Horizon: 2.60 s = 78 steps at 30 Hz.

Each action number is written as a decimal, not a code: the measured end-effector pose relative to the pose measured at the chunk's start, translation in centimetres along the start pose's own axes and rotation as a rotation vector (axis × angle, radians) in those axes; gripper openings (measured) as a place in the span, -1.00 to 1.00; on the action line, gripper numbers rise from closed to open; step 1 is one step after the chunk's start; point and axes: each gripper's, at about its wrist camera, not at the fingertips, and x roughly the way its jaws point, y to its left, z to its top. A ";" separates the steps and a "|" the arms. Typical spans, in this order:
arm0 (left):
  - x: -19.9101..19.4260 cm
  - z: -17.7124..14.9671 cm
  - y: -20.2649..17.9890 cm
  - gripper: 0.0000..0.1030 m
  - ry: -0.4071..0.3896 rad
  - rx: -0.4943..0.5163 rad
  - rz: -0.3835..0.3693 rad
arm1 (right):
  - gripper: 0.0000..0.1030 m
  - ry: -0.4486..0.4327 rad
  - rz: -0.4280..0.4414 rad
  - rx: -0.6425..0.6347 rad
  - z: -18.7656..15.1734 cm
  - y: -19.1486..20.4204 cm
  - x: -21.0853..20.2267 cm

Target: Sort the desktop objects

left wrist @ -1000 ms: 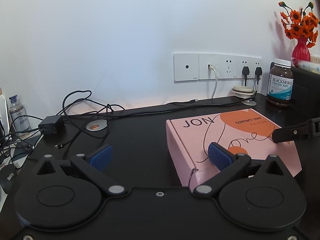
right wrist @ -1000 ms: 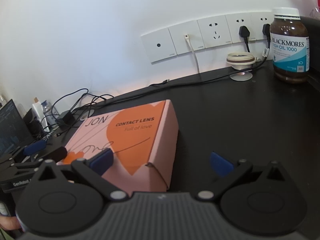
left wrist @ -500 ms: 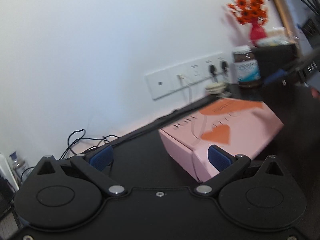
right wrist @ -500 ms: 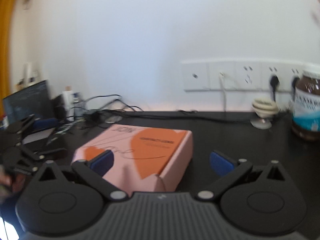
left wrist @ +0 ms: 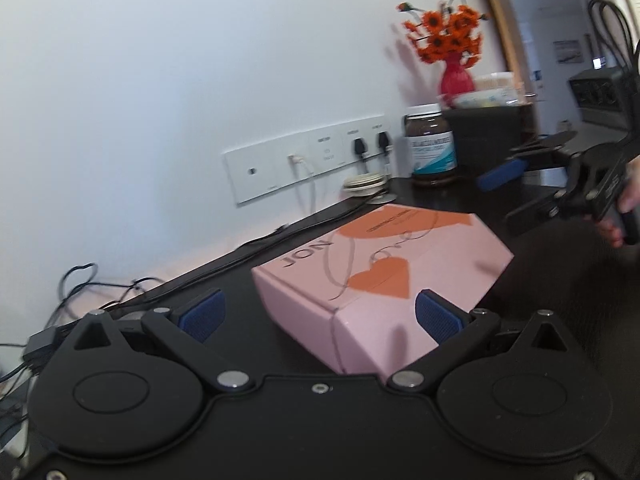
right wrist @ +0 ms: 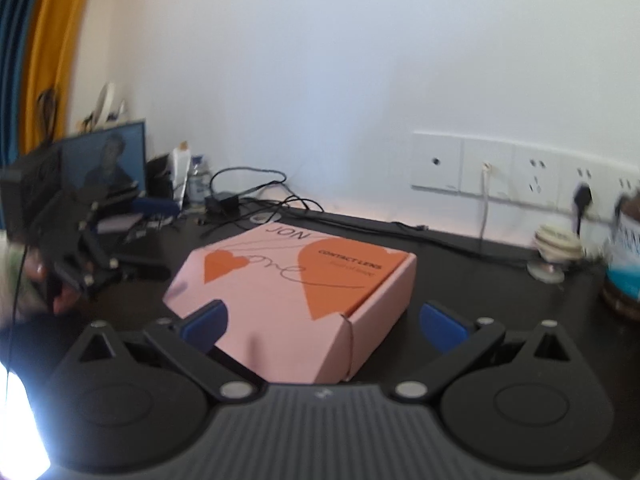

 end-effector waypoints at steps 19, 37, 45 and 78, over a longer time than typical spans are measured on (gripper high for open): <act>3.6 -0.6 2.4 0.81 0.097 -0.072 -0.174 | 0.97 0.022 0.073 -0.082 -0.4 -0.7 2.5; 4.0 -0.1 1.4 0.18 0.136 -0.079 -0.096 | 0.38 0.102 0.056 -0.129 -0.2 -0.6 4.3; 4.6 -0.4 -0.4 0.09 0.189 0.031 -0.016 | 0.18 0.114 -0.014 -0.249 -0.6 0.9 4.2; 4.0 -0.5 -0.4 0.08 0.171 -0.007 0.046 | 0.17 0.121 -0.150 -0.432 -2.0 3.3 4.6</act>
